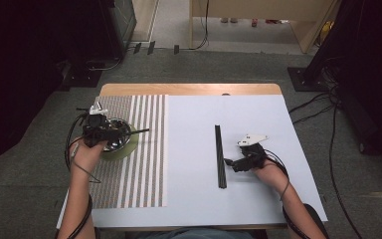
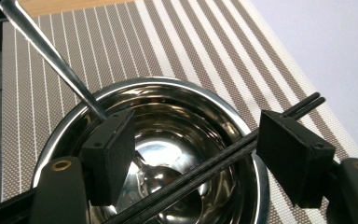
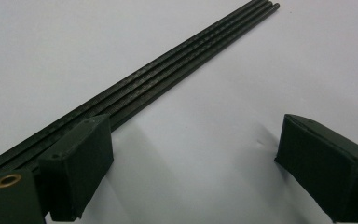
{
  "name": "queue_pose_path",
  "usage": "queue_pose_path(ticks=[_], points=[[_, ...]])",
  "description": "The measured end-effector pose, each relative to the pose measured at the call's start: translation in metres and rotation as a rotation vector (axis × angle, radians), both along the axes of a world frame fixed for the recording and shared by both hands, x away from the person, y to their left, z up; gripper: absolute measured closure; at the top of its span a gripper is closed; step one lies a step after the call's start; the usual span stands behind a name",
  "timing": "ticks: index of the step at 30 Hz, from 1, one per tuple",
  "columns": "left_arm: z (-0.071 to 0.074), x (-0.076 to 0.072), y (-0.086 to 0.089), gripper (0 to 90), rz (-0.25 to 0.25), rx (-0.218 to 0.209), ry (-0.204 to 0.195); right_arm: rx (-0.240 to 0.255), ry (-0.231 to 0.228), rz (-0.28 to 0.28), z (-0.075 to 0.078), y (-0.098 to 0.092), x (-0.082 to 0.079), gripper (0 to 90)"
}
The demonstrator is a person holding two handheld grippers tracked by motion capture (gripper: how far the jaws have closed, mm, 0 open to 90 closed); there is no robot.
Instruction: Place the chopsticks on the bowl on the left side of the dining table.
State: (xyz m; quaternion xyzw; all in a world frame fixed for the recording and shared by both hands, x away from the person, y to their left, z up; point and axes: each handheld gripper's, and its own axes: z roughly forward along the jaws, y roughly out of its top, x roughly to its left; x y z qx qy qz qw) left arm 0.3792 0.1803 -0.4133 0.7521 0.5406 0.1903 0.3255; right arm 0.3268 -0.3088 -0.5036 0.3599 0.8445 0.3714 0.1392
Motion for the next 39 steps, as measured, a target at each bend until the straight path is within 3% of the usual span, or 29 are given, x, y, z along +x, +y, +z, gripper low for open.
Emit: queue_pose_path(ticks=[10, 14, 16, 21, 24, 27, 33, 39], points=[[0.008, -0.004, -0.014, 27.7, -0.037, 0.003, -0.014, 0.000, 0.000, 0.000, 0.000, 0.000, 0.000, 10.2], [0.009, -0.004, -0.019, 27.7, -0.072, -0.054, -0.005, 0.000, 0.000, -0.001, 0.000, 0.000, 0.000, 10.2], [0.009, -0.005, -0.022, 27.9, -0.079, -0.031, -0.003, 0.000, 0.000, 0.000, 0.000, 0.000, 0.000, 10.2], [0.009, -0.005, -0.027, 27.9, -0.095, -0.026, -0.001, 0.000, 0.000, 0.000, 0.000, 0.000, 0.000, 10.2], [0.010, -0.006, -0.030, 27.9, -0.116, -0.073, -0.002, 0.000, 0.000, 0.000, 0.000, 0.000, 0.000, 10.2], [0.010, -0.007, -0.035, 27.8, -0.127, -0.049, -0.009, 0.000, 0.000, 0.000, 0.000, 0.000, 0.000, 10.2], [0.010, -0.008, -0.044, 27.8, -0.139, -0.041, -0.014, 0.000, 0.000, 0.000, 0.000, 0.000, 0.000, 10.2], [0.010, -0.010, -0.054, 27.3, -0.170, -0.069, -0.021, 0.000, 0.000, 0.000, 0.000, 0.000, 0.000, 10.2]])
